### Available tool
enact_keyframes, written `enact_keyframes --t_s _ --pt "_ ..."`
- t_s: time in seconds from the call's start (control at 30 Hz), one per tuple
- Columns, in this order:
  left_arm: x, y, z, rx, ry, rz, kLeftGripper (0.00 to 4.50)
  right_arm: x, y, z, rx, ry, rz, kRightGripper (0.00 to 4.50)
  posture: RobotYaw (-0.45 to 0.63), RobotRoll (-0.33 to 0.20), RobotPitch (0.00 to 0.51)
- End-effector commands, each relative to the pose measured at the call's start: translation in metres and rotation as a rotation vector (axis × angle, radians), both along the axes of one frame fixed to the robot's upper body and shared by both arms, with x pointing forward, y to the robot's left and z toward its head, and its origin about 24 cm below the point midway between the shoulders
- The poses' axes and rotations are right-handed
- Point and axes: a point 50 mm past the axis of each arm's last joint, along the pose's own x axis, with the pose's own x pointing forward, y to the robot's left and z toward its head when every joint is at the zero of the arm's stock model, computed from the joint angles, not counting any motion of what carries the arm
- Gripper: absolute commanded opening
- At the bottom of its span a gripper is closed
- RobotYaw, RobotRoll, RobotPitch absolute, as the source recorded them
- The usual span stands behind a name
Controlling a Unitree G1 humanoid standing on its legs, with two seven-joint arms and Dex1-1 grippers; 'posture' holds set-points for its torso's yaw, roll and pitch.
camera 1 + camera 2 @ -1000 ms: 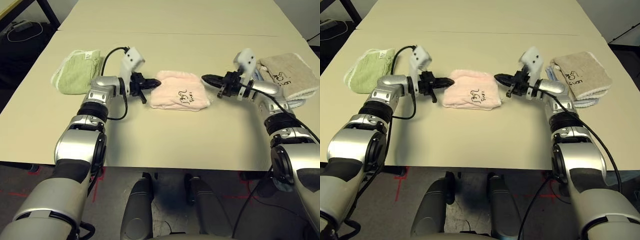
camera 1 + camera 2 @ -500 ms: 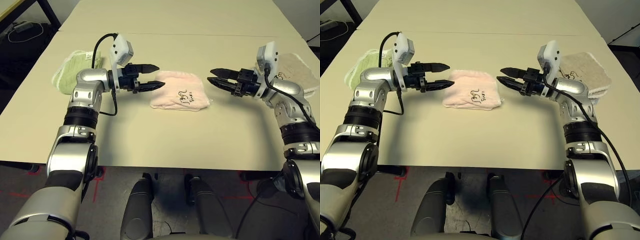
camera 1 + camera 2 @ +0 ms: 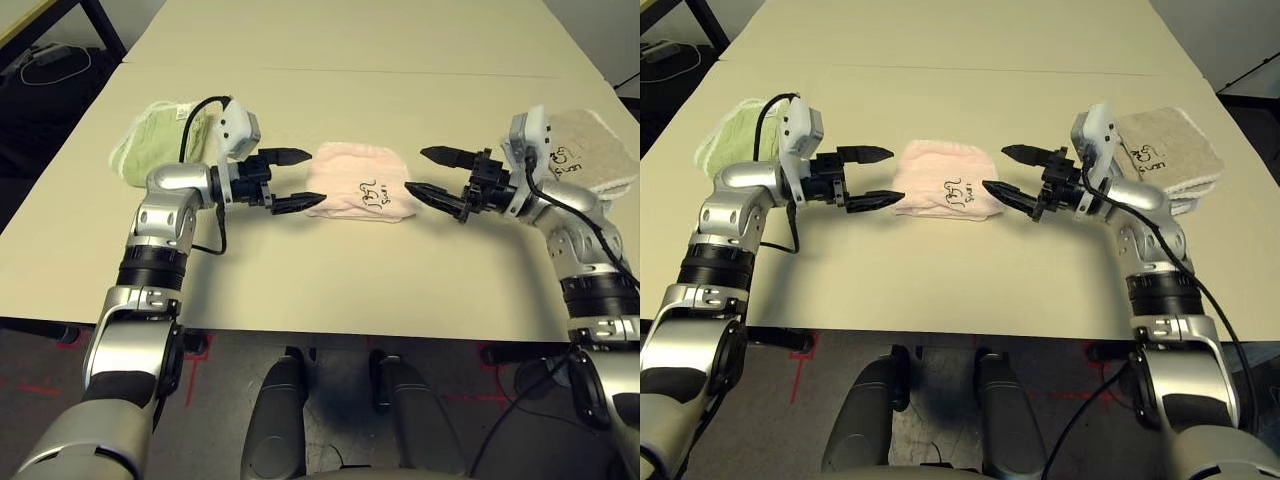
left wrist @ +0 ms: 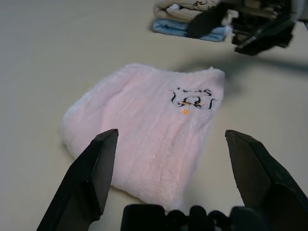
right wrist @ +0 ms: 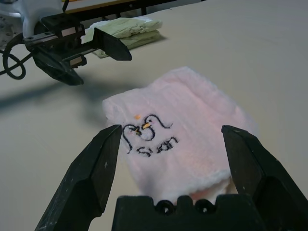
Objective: Fold the towel and set it aside.
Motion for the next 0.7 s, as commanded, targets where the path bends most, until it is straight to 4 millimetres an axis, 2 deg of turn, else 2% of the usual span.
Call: enact_keyframes --t_s 0.03,0.23,0.53,0.7 --pt "0.001 0.001 -0.006 -0.075 0.089 0.094 4.50 -0.005 -0.001 0.005 0.015 -0.019 -0.019 4.47 0.05 0.000 0.172" --pt "0.004 0.005 -0.020 -0.118 0.220 0.203 4.50 -0.011 -0.007 0.007 0.005 -0.031 -0.030 4.47 0.04 0.000 0.174" --pt "-0.001 0.012 -0.035 0.095 0.152 0.102 4.50 -0.020 -0.026 0.004 -0.125 -0.046 -0.009 4.47 0.03 0.000 0.180" --pt "0.005 0.008 -0.037 -0.069 0.356 0.155 4.50 -0.020 -0.026 0.007 -0.128 -0.059 -0.012 4.47 0.02 0.000 0.181"
